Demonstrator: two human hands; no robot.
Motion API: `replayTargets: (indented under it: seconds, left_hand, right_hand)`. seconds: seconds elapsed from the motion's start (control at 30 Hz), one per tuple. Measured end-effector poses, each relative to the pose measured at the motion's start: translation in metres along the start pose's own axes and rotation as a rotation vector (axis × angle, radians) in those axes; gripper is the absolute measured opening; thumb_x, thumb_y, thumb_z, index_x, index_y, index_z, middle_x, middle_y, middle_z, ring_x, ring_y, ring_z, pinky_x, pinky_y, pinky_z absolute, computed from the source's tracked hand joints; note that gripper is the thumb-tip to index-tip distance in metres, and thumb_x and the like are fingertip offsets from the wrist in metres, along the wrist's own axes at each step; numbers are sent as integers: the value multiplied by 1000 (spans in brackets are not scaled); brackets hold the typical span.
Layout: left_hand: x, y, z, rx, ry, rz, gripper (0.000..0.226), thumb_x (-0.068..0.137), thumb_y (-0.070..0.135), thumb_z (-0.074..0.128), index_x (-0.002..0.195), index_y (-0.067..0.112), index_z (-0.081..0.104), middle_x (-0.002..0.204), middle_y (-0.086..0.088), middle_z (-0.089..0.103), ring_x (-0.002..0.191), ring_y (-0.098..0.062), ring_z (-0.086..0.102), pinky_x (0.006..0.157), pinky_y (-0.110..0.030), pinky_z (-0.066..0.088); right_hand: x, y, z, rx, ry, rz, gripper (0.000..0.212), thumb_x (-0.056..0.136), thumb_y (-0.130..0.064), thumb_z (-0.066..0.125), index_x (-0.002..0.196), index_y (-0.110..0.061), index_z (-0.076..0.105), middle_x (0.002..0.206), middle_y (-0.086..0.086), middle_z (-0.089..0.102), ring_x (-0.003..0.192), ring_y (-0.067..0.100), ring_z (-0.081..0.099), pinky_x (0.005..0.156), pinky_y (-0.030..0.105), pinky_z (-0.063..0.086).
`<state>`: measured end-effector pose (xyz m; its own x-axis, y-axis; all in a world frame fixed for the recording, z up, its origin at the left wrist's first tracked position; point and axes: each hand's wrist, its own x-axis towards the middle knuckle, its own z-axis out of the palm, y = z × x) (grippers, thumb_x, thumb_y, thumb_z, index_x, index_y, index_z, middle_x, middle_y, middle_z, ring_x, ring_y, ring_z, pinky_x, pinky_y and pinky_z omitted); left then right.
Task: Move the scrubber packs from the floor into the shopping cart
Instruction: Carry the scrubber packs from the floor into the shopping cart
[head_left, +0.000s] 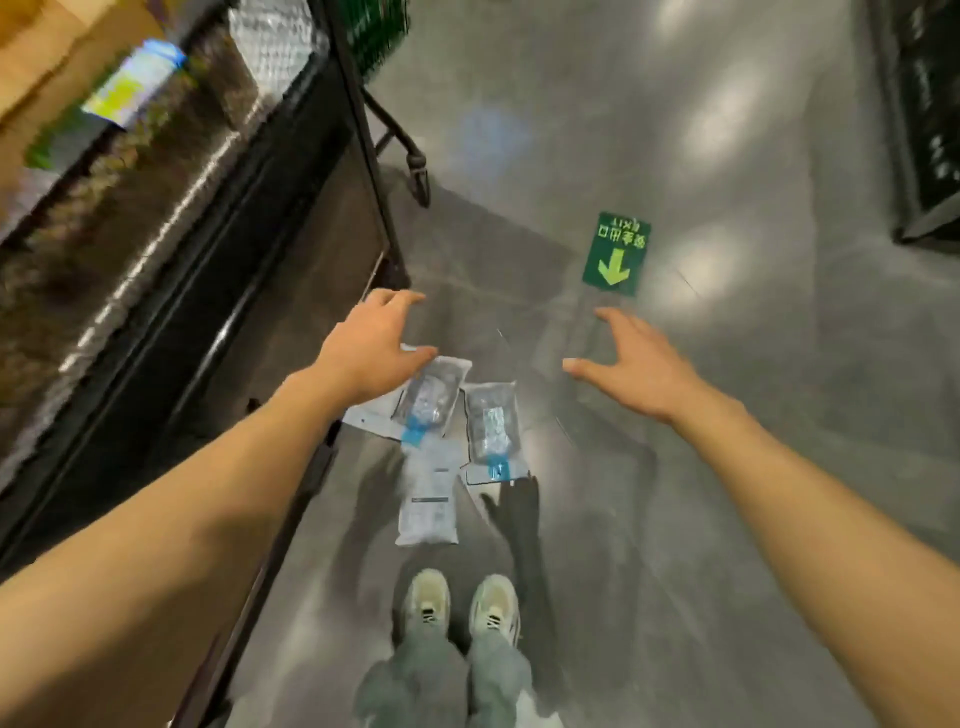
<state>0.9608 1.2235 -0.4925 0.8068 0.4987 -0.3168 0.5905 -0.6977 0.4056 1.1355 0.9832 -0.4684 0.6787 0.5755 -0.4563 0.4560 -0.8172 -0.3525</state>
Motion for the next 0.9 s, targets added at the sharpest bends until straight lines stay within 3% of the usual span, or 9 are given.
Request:
replayTargets:
  seconds: [0.13,0.23,0.43,0.53,0.6,0.67,0.73,0.83,0.9]
  left_hand:
    - [53,-53,113,-34,-72,-43,68,90,37,72,149,17,44,147,-14,47,137,-32,47,112,-40,40]
    - [72,-93,193,-109,-114,-117,67,89,38,73,147,17,46,144,-16,49,134,-33,49,111,-40,40]
    - [89,-180,349,-296,-143,-467,71,85,46,78,142,20,46,136,-14,54,122,-33,56,104,-41,47]
    - [90,-216,415,-421,-138,-633,77,85,48,78,146,20,40,129,-1,51,122,-26,53,98,-38,46]
    - [93,-234,453,-465,-132,-727,85,84,50,78,149,17,35,141,-3,50,131,-28,50,98,-39,44]
    - [96,-248,483,-493,-153,-810,99,73,61,82,148,15,35,147,-7,51,131,-32,54,99,-40,47]
    - [100,-257,504,-539,-174,-862,115,56,71,85,145,16,39,143,-10,52,124,-32,58,101,-47,53]
    - [107,-262,526,-548,-106,-906,113,55,56,94,142,15,35,144,-11,41,128,-33,52,106,-52,49]
    - [114,-262,533,-600,-48,-897,106,54,45,98,133,17,34,141,-7,46,125,-29,54,105,-50,50]
  right_hand:
    - [78,42,110,81,-50,39,89,86,-63,67,157,-21,30,160,8,38,142,30,44,115,49,38]
    - [119,69,191,135,-104,88,87,85,-60,69,155,-21,33,156,10,42,143,32,42,115,52,37]
    - [188,111,333,265,-146,223,93,83,-57,76,155,-16,33,155,15,45,141,32,45,116,45,38]
    - [215,127,391,343,-137,296,90,86,-50,76,156,-14,32,156,13,44,140,31,47,113,40,40]
    - [231,136,424,410,-118,357,87,88,-46,76,156,-14,32,157,11,43,140,29,47,108,40,43]
    - [247,141,452,474,-104,405,81,89,-42,76,153,-12,36,154,9,48,133,25,52,97,34,45]
    - [261,146,474,523,-82,440,76,87,-41,78,146,-11,42,147,8,55,122,20,58,96,31,47]
    - [280,154,498,640,-35,491,78,75,-44,88,133,-13,47,135,8,63,115,27,66,101,49,54]
    - [293,164,510,692,8,509,103,47,-62,95,127,-17,47,133,8,62,113,30,67,99,53,55]
